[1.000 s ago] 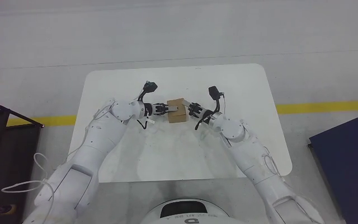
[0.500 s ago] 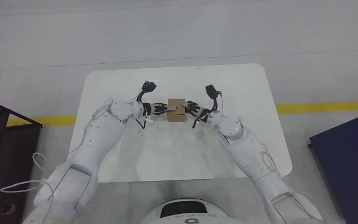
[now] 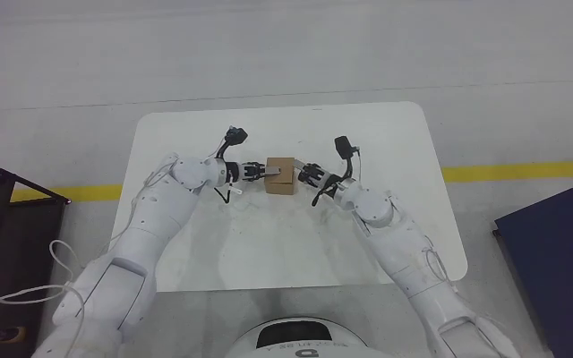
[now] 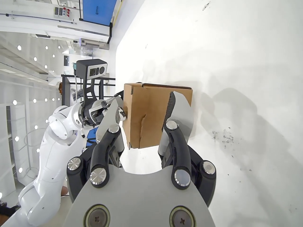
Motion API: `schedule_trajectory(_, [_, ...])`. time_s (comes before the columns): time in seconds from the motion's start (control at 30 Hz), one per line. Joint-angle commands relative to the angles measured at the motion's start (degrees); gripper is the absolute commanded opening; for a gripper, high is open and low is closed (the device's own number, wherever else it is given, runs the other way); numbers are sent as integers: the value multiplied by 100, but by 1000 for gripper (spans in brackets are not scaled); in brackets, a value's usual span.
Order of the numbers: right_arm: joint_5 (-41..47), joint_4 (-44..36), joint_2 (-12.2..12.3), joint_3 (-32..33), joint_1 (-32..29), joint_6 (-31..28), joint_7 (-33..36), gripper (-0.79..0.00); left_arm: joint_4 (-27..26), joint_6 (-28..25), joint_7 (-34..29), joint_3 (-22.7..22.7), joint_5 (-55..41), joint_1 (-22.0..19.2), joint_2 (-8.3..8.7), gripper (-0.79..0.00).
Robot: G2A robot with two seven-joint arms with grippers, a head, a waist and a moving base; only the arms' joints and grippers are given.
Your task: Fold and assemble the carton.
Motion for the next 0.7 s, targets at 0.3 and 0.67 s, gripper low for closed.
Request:
schedule_trajectory(0.3, [-167, 99, 17, -138, 51, 207, 201, -539, 101, -36, -30, 38, -4, -61, -17, 0])
schedule_trajectory(0.67, [-176, -100, 35, -96, 30, 92, -10, -496, 128, -34, -5, 77, -22, -62, -38, 0])
